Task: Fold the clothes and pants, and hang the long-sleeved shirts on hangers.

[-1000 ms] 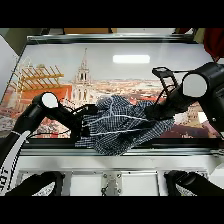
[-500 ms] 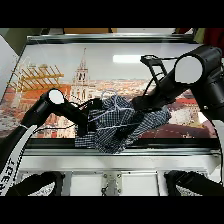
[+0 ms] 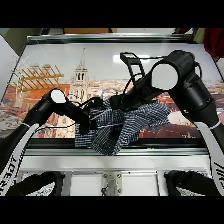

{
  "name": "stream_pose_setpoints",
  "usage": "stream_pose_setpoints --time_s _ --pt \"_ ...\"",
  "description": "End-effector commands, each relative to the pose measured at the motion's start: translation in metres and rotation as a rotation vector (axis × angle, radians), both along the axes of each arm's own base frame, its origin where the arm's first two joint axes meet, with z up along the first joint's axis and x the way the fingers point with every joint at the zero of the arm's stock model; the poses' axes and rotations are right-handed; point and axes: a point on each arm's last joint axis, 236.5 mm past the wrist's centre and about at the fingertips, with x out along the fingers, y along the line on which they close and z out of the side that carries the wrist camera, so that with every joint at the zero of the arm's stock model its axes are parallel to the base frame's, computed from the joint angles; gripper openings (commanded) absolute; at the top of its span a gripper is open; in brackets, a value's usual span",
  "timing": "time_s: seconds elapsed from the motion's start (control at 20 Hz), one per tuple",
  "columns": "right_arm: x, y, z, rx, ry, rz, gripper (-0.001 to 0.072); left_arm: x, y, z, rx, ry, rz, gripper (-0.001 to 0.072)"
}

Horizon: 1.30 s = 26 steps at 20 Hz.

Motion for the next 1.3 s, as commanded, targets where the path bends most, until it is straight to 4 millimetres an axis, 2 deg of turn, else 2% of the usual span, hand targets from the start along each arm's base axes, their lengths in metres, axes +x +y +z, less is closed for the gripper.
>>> stream_pose_setpoints --time_s 0.0,0.05,0.1,0.15,0.2,0.25,0.35,0.45,0.65,0.95,1.15,1.25 --pt "-0.001 0.015 0.0 0.031 -0.002 0.009 0.0019 0.002 -0.001 0.0 -0.002 -0.004 0.005 0.0014" --pt "-0.001 0.015 0.0 0.031 -0.003 0.009 0.0026 0.001 -0.001 0.0 -0.002 -0.004 0.005 0.0014" --pt "-0.001 0.014 0.0 0.031 -0.002 0.009 0.0084 0.002 -0.001 0.0 -0.002 -0.004 0.005 0.0014" --pt "-0.001 0.014 0.0 0.03 -0.001 0.01 0.03 0.001 -0.001 0.0 -0.002 -0.003 0.004 0.0014" --pt "-0.002 0.014 0.0 0.032 0.002 0.012 0.0564 0.0 -0.001 0.0 -0.001 0.0 0.002 0.0014" --pt "-0.005 0.015 0.001 0.033 0.005 0.024 0.0671 -0.001 0.0 0.0 0.0 0.004 -0.001 0.0014" --pt "-0.013 0.009 0.001 0.018 0.019 0.067 0.067 -0.002 0.0 0.0 0.001 0.009 -0.004 0.0014" --pt "-0.018 -0.005 0.002 -0.016 0.029 0.094 0.0671 -0.002 0.0 0.0 0.001 0.01 -0.005 0.0014" --pt "-0.015 -0.027 0.015 -0.019 -0.014 0.141 0.067 -0.002 0.001 0.0 0.001 0.01 -0.005 0.0015" --pt "-0.025 -0.023 0.054 0.192 -0.134 0.472 0.067 -0.003 0.0 0.0 0.001 0.01 -0.006 0.0015" --pt "-0.016 -0.03 0.055 0.2 -0.164 0.486 0.067 -0.002 0.001 0.0 0.003 0.01 -0.005 0.0016" --pt "-0.012 -0.036 0.054 0.168 -0.246 0.61 0.0669 -0.002 0.001 0.0 0.004 0.01 -0.005 0.0015"
